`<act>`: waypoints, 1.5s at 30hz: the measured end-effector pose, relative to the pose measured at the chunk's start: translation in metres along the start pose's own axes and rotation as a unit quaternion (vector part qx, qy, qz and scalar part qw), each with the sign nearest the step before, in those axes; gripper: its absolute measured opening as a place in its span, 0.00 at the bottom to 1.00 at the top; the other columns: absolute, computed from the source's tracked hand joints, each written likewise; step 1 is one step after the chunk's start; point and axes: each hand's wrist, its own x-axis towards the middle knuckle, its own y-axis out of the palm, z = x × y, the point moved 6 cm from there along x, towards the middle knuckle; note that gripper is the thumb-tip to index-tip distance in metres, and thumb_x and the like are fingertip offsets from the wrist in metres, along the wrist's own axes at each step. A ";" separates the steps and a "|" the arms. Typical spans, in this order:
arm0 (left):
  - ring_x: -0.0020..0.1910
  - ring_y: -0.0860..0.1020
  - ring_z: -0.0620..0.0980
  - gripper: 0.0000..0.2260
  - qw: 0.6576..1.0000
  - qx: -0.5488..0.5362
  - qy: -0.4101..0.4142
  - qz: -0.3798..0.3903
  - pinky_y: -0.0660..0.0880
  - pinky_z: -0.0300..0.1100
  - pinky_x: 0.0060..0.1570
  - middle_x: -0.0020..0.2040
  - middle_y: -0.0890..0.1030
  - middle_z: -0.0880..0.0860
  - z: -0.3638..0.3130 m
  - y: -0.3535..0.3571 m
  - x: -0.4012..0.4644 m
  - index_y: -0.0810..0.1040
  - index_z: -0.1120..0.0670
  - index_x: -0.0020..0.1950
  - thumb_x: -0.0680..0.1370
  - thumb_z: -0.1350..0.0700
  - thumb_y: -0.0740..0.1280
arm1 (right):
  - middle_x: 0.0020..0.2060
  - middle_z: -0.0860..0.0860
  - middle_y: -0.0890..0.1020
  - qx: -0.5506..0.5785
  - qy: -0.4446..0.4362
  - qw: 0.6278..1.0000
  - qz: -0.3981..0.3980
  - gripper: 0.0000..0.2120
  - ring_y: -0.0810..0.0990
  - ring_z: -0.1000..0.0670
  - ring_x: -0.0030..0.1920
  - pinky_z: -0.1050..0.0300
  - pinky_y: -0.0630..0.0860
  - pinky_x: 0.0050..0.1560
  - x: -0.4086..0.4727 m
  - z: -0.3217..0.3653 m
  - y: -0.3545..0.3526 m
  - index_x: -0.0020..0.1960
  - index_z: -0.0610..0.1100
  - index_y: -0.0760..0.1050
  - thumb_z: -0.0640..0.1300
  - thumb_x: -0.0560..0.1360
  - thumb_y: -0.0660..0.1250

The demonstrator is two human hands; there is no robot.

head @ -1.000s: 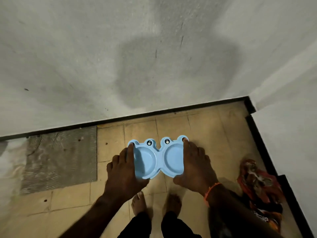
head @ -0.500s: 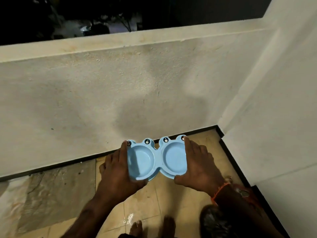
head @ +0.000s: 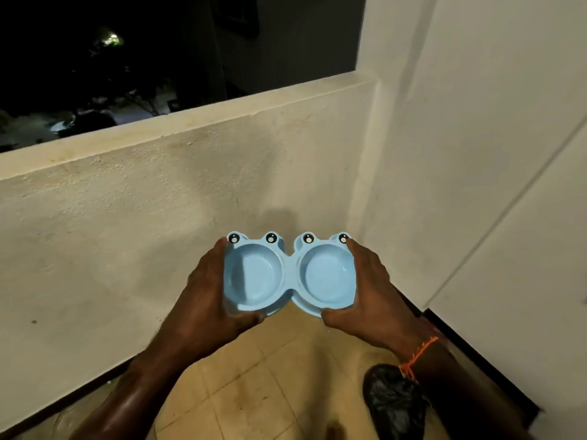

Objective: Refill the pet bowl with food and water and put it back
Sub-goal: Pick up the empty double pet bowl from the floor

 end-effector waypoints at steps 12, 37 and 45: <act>0.56 0.62 0.20 0.51 0.985 -0.088 0.138 0.053 0.63 0.22 0.53 0.56 0.59 0.17 -0.120 0.039 0.016 0.51 0.20 0.61 0.59 0.50 0.85 | 0.73 0.62 0.61 0.003 0.084 0.984 -0.157 0.56 0.58 0.59 0.74 0.52 0.62 0.75 -0.121 -0.016 -0.117 0.80 0.58 0.50 0.59 0.61 0.78; 0.72 0.65 0.38 0.56 0.758 -0.233 0.467 0.391 0.68 0.45 0.69 0.74 0.65 0.38 -0.421 0.205 -0.102 0.55 0.39 0.78 0.57 0.43 0.83 | 0.76 0.64 0.60 -0.147 0.343 0.771 -0.516 0.54 0.60 0.58 0.76 0.46 0.66 0.76 -0.484 0.021 -0.206 0.79 0.61 0.49 0.71 0.63 0.75; 0.55 0.60 0.13 0.47 0.653 -0.305 0.539 0.436 0.62 0.15 0.48 0.55 0.61 0.14 -0.489 0.206 -0.231 0.52 0.17 0.58 0.58 0.47 0.81 | 0.68 0.80 0.58 -0.173 0.422 0.662 -0.595 0.49 0.61 0.68 0.71 0.68 0.65 0.71 -0.608 0.070 -0.177 0.72 0.78 0.46 0.70 0.62 0.75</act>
